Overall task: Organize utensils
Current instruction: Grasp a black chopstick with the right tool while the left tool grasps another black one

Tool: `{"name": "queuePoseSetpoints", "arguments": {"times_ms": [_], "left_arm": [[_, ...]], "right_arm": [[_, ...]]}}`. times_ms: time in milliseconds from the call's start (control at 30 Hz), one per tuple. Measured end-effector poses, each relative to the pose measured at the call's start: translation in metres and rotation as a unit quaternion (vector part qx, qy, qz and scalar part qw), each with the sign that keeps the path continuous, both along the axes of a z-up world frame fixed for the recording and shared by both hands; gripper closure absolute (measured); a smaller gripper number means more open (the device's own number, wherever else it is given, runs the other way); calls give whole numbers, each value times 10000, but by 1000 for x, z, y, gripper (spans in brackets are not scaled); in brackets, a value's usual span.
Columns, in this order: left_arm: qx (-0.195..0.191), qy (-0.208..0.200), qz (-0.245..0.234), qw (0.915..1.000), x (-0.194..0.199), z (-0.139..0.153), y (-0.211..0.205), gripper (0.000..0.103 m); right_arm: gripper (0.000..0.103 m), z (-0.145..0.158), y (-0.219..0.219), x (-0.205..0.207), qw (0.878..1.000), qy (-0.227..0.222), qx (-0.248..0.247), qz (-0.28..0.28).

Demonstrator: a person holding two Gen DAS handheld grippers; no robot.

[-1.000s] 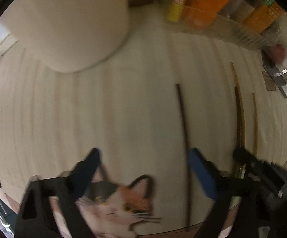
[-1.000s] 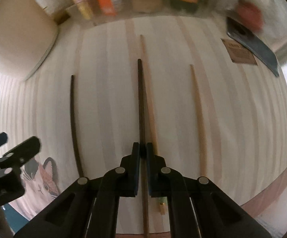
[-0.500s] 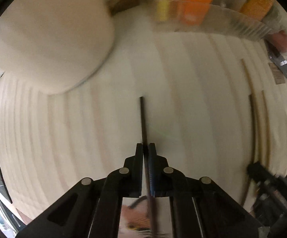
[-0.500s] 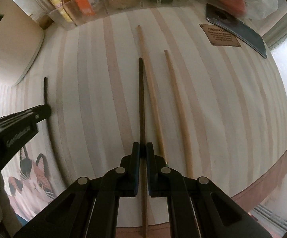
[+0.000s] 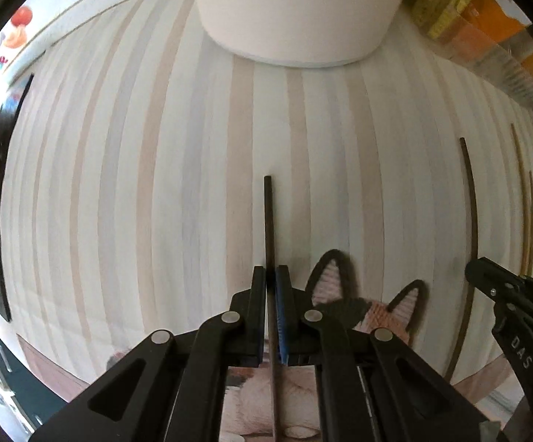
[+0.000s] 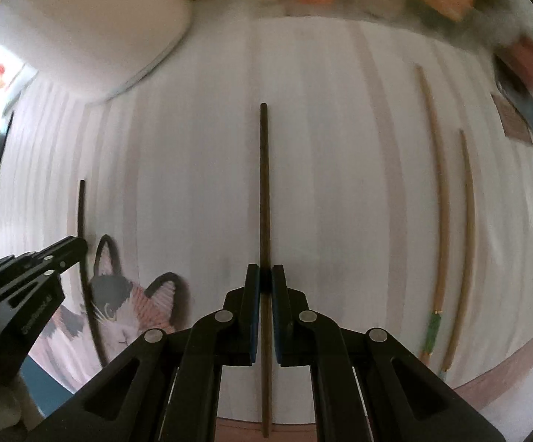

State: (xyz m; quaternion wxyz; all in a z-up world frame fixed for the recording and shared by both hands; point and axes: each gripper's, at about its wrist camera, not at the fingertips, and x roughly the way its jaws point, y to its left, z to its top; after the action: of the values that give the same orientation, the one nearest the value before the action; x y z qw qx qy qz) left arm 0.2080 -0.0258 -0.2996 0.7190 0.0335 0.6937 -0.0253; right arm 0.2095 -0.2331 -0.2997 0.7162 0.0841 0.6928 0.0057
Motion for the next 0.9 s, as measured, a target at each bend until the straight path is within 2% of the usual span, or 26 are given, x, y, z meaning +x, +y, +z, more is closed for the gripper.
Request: {"name": "queuePoseSetpoints", "arguments": {"times_ms": [200,233,300,367,433,600,900], "left_arm": [[-54,-30,-82,9999,-11,3,19,100],[-45,-36,-80,10000,-9,2,17,99],[-21,-55,-91,9999,-8,2,22,100],[-28,-74,-54,10000,1,3,5,100],[-74,-94,-38,9999,0,4,7,100],[-93,-69,-67,9999,-2,8,14,100],[-69,-53,-53,9999,-1,7,14,100]], "right_arm": [[96,11,15,18,9993,184,-271,203],[96,9,21,34,9990,198,-334,232],[96,5,38,28,9981,215,-472,320],[96,4,51,32,9968,199,-630,455],[96,8,63,36,9961,203,-687,509],[96,7,65,25,9964,363,-515,574],[96,-4,74,48,9960,511,-540,491]]}}
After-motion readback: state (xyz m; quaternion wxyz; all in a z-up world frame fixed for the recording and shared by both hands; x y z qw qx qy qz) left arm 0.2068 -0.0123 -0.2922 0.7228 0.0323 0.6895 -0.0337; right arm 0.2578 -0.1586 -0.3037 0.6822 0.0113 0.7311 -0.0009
